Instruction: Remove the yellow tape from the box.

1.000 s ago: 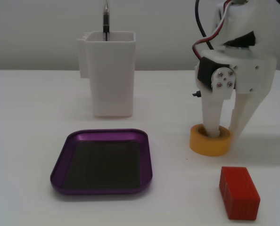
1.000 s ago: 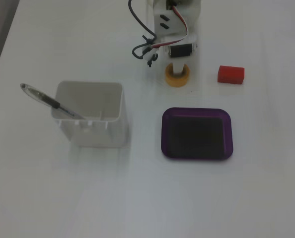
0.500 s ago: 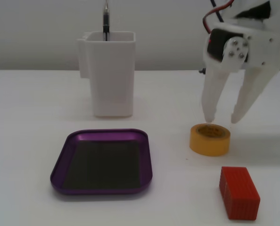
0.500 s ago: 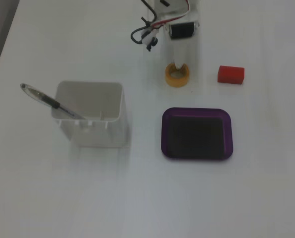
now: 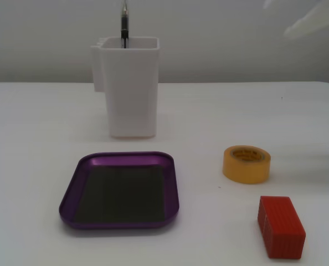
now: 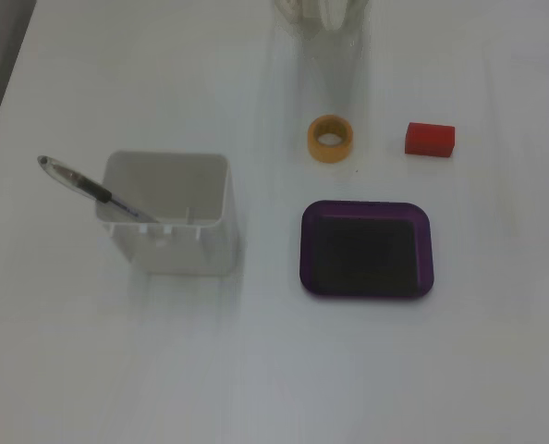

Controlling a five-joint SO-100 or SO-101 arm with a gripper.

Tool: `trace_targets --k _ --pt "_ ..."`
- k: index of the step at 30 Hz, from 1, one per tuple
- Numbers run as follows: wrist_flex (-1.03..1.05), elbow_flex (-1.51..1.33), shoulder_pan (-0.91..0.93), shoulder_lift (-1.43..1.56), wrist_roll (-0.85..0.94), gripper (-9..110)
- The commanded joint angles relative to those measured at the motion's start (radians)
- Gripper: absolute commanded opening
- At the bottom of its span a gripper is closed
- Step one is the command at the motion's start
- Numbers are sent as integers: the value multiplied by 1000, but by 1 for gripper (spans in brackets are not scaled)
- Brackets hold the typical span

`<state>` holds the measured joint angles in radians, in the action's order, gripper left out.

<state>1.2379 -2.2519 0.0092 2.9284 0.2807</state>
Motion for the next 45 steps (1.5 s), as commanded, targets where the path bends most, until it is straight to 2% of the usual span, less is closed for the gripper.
trace_targets --k 1,12,17,20,26,34,38,45 --pt "-2 -100 -2 149 3 11" --pt "-91 -557 149 528 -11 11" --pt "-92 -638 152 517 -249 11" --pt "-92 -686 149 515 -321 11" --pt "-94 -801 147 515 -314 11" --pt "-92 -813 146 514 -314 10" --pt "-89 -813 133 514 -313 -1" --pt "-92 -819 58 514 -316 -1"
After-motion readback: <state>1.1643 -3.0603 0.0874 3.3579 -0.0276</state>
